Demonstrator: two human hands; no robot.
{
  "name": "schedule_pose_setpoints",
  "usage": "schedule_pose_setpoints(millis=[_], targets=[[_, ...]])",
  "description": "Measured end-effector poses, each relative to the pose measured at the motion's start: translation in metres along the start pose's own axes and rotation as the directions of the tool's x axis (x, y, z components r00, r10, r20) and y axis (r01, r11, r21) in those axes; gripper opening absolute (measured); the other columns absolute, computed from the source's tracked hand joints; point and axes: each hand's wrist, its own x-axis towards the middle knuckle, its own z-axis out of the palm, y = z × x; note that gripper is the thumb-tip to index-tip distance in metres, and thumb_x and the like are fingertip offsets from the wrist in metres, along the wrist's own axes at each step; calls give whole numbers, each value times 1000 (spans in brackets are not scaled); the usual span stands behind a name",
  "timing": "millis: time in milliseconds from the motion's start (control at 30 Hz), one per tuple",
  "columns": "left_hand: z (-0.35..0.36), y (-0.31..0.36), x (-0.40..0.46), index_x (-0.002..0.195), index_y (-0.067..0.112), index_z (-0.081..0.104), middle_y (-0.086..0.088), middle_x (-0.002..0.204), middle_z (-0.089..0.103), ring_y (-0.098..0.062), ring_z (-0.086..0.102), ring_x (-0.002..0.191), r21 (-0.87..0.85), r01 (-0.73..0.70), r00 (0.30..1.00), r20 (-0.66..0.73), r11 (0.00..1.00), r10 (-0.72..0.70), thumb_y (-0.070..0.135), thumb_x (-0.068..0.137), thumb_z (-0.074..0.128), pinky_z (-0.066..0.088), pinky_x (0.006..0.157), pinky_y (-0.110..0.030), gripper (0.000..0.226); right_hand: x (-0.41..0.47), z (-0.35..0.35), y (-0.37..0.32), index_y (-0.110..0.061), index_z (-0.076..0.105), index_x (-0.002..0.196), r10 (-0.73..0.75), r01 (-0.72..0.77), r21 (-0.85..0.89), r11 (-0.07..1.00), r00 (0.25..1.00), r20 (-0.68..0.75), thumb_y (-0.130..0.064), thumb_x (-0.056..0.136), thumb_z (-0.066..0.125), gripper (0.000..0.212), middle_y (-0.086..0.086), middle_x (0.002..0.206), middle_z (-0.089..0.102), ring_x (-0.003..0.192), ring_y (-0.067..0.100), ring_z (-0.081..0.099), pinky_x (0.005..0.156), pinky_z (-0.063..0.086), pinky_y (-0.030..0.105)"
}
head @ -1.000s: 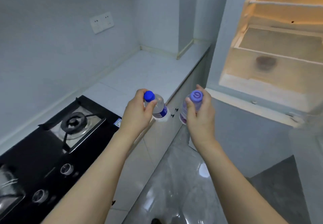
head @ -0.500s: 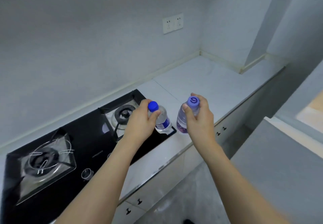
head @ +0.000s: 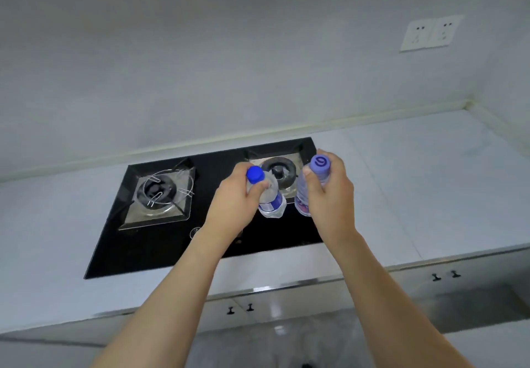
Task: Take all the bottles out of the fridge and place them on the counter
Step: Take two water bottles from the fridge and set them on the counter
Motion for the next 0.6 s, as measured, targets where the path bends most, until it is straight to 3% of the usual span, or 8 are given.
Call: schedule_pose_setpoints(millis=[100,233,333,467,533,600], targets=[[-21,-21,-15,119,24,48,7,78,55,-9,51,63,27,69,996,-63,997,-67,36,93,58,34,55,-23,30,-7,28,-5,-12,51,132,-29,29,3,1000,996,82,-16,94,59,39,-14,108,55,92,-21,52,77,35,-6],[-56,-45,-42,122,19,49,9,83,57,-11,55,71,33,131,982,-141,991,-125,33,94,59,40,60,-25,33,-24,67,-21,-14,49,134,-65,64,10,998,976,207,-18,94,59,42,-2,120,58,105,2,56,80,37,-2],[-89,-69,-64,124,17,49,2,100,61,-19,60,87,25,183,963,-205,983,-174,34,93,59,49,74,-34,36,-45,99,-42,-17,49,133,-119,115,32,993,953,279,-20,95,58,39,-9,114,56,97,-6,54,81,38,-1],[-130,-98,-94,120,19,51,1,98,64,-13,55,71,17,244,930,-287,970,-229,36,92,60,40,62,-26,34,-75,141,-66,-17,49,132,-151,131,81,988,928,340,-20,95,58,38,-12,107,55,91,-18,52,77,37,-4],[-159,-119,-115,118,20,51,1,97,65,-11,53,67,4,274,906,-336,962,-257,35,91,61,38,60,-25,33,-99,169,-82,-16,49,133,-170,142,99,985,906,388,-20,95,58,39,-12,107,55,92,-12,55,80,40,0],[-182,-138,-133,118,20,50,0,100,66,-17,57,76,-4,307,885,-365,952,-287,34,91,61,44,66,-31,32,-120,191,-96,-16,49,132,-192,152,124,980,884,427,-19,95,58,38,-12,106,57,95,-4,57,85,44,8]])
